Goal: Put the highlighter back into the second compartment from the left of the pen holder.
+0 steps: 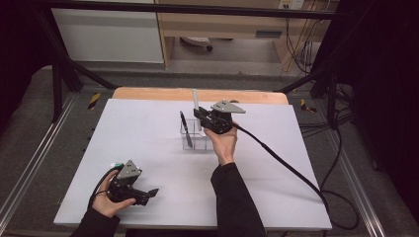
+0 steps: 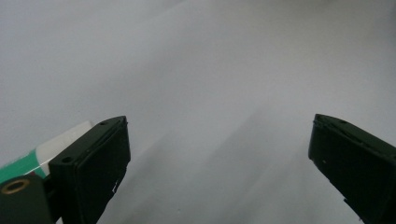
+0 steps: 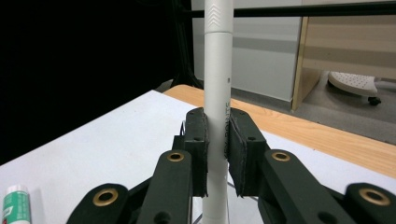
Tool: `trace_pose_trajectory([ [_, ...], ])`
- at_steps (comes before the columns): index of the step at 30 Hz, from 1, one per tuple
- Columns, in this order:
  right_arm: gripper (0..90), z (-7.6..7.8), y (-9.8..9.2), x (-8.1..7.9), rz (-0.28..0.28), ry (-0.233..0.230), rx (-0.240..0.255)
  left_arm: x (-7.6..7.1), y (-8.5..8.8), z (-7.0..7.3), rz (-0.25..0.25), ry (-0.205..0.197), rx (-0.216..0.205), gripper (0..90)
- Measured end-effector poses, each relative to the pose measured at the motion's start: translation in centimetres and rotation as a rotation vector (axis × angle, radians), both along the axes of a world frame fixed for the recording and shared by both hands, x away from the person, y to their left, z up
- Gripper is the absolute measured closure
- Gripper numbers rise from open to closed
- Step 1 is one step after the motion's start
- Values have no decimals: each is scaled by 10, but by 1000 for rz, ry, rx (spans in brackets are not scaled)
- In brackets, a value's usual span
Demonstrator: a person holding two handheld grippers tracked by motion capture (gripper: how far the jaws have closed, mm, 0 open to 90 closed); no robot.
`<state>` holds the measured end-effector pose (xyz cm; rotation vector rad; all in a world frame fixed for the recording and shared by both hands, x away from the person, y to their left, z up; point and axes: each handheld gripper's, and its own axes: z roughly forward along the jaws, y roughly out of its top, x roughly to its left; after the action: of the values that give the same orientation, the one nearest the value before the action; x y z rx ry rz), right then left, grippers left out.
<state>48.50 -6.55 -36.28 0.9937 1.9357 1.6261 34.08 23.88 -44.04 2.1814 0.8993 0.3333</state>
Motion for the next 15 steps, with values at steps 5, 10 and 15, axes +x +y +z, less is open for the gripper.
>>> trace_pose_trajectory([
  [5,789,-8,3,1,5,13,-19,0,0,0,-3,0,1,53],
  [10,789,-20,3,1,4,35,-23,0,0,0,-3,-1,-2,53],
  [15,788,-30,1,0,4,52,-24,0,-1,0,-5,2,2,53],
])
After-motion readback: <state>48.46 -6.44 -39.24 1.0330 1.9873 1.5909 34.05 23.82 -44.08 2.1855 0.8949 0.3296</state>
